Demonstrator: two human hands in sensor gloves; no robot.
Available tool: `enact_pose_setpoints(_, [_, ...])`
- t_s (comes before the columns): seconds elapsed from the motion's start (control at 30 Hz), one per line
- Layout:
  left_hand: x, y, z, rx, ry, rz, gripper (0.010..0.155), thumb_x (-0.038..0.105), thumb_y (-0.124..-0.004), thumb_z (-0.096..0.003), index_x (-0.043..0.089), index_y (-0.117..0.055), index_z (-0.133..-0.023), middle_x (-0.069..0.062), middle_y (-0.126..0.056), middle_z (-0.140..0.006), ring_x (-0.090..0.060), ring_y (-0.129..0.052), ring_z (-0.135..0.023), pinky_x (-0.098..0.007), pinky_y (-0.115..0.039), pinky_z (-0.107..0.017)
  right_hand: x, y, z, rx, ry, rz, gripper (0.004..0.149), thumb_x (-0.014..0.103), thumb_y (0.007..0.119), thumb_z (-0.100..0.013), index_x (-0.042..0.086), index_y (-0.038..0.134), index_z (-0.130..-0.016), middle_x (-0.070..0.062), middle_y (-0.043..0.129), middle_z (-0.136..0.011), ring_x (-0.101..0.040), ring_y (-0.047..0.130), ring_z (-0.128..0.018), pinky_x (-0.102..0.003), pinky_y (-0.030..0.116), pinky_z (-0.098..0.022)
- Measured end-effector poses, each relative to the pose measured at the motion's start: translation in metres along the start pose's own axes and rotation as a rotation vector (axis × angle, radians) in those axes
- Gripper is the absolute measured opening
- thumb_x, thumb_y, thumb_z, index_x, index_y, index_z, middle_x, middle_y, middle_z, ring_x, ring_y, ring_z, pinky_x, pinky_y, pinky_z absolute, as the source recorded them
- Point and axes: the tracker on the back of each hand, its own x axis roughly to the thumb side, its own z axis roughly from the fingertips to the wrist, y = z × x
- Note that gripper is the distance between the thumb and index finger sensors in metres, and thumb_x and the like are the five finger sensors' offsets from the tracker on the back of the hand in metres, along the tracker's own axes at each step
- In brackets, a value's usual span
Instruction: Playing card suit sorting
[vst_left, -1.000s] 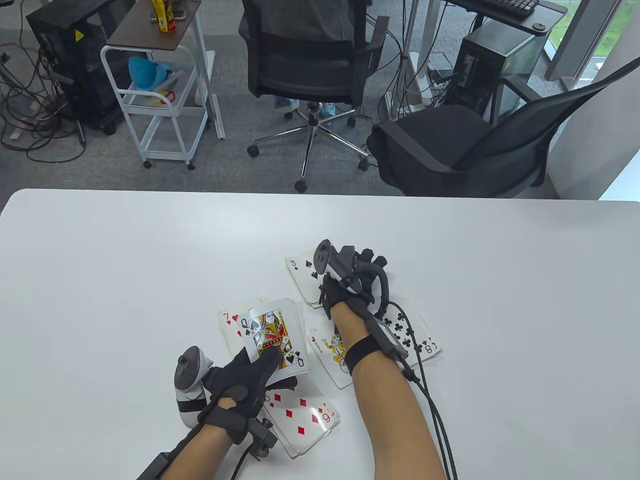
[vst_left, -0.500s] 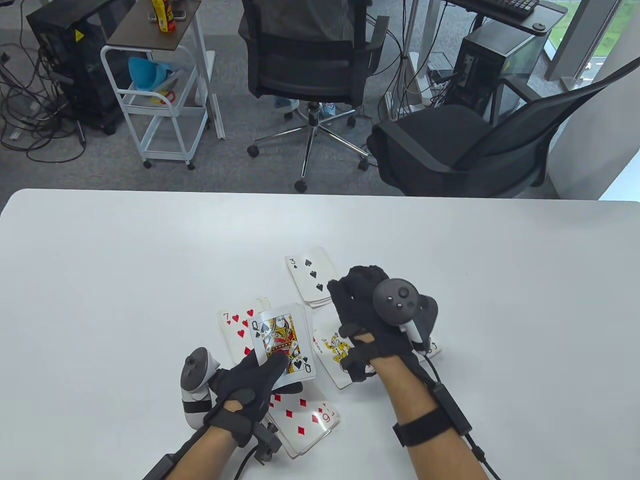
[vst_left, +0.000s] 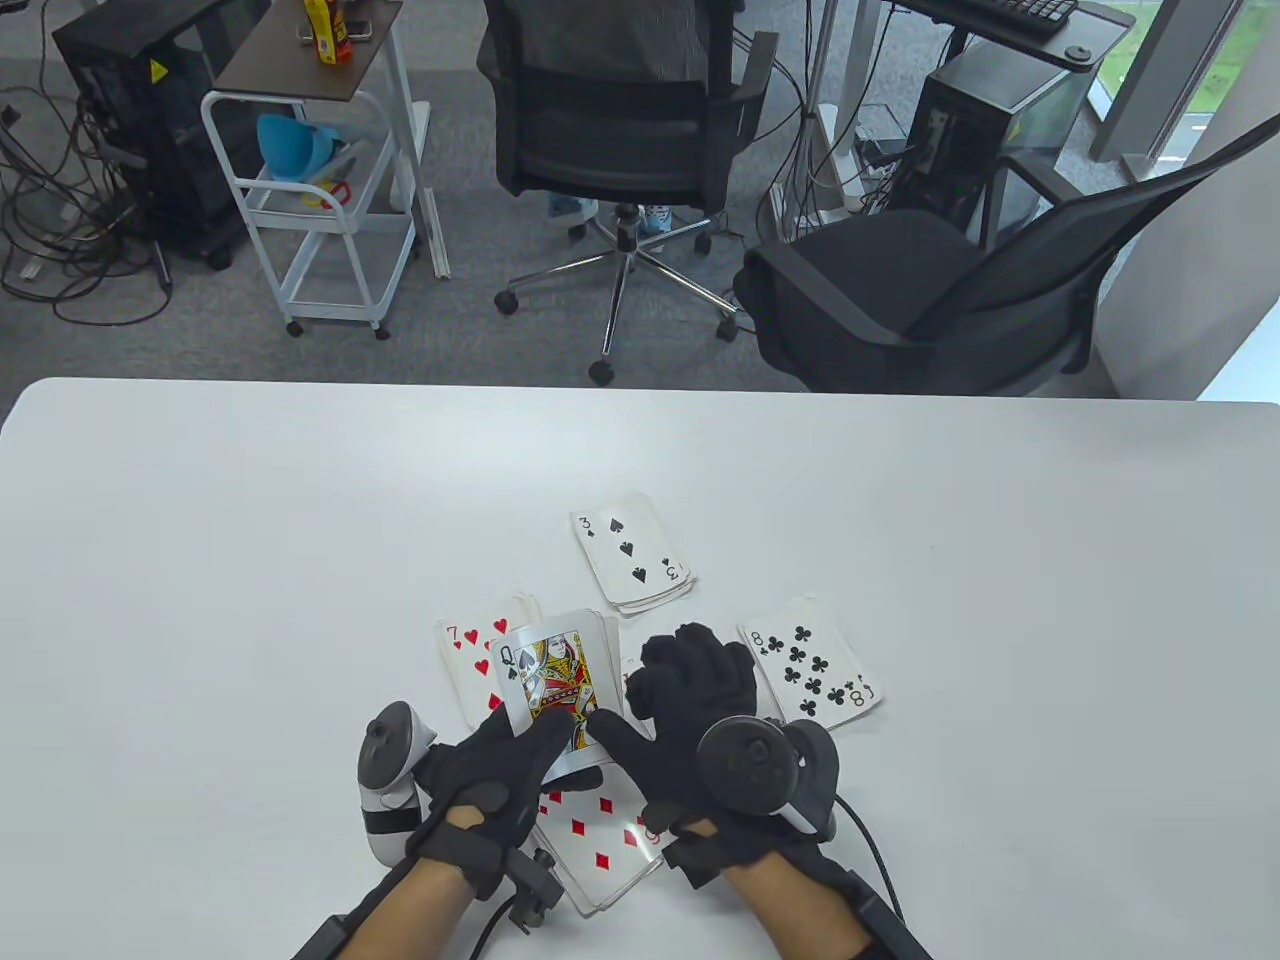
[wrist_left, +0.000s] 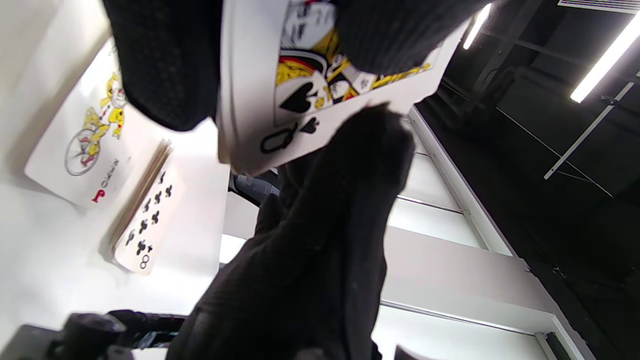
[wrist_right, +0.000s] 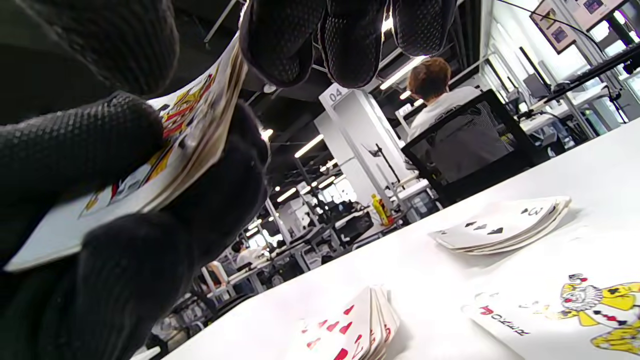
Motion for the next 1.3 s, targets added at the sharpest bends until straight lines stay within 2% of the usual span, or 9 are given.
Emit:
enact_pose_setpoints(0.17, [-0.003,0.002,-0.001,0.003,0.005,-0.006,0.049,0.042,-0.081,-0.0540,0.024,-0.071,-0.099,0.000,-0.090,-0.093,-0.025,-0.101,-0.077,-0.037,-0.096,-0.048,0.000,0.005,0.003,-0.008,0.007,0.031,0.062,0.062,0.086,-0.047,0.013,0.071,-0.084,-0.017,0.060,-0.105,-0.051,0.048,-0.103,-0.076,0.032,-0.068])
enact_pose_setpoints(0.33, [-0.009,0.002,-0.002,0.011,0.033,-0.006,0.049,0.043,-0.082,-0.0538,0.025,-0.072,-0.098,0.001,-0.091,-0.092,-0.025,-0.101,-0.077,-0.037,-0.096,-0.048,-0.005,0.015,0.005,-0.016,0.044,-0.056,0.051,0.052,0.087,-0.048,0.013,0.074,-0.078,-0.017,0.065,-0.101,-0.050,0.054,-0.101,-0.075,0.035,-0.068])
enact_pose_setpoints(0.67, [-0.009,0.004,-0.002,0.000,0.033,0.034,0.053,0.043,-0.080,-0.0540,0.023,-0.066,-0.101,-0.002,-0.085,-0.097,-0.028,-0.096,-0.081,-0.038,-0.094,-0.052,-0.007,0.008,0.005,-0.069,0.052,-0.049,0.040,0.038,0.081,-0.053,0.010,0.081,-0.081,-0.015,0.073,-0.098,-0.048,0.060,-0.099,-0.074,0.038,-0.069])
enact_pose_setpoints(1.13, [-0.006,0.008,-0.002,0.020,0.011,0.046,0.053,0.042,-0.080,-0.0543,0.023,-0.066,-0.102,-0.002,-0.084,-0.098,-0.028,-0.095,-0.083,-0.039,-0.094,-0.052,-0.012,0.007,0.001,0.003,0.083,-0.062,0.048,0.045,0.082,-0.053,0.012,0.077,-0.087,-0.016,0.069,-0.101,-0.050,0.057,-0.100,-0.075,0.036,-0.069])
enact_pose_setpoints(1.3, [-0.004,0.009,-0.001,0.036,0.009,0.037,0.053,0.042,-0.080,-0.0544,0.023,-0.066,-0.102,-0.002,-0.083,-0.098,-0.028,-0.095,-0.083,-0.038,-0.094,-0.053,-0.013,0.007,0.000,0.029,0.086,-0.066,0.045,0.043,0.079,-0.055,0.012,0.078,-0.087,-0.016,0.068,-0.102,-0.050,0.055,-0.101,-0.075,0.036,-0.069])
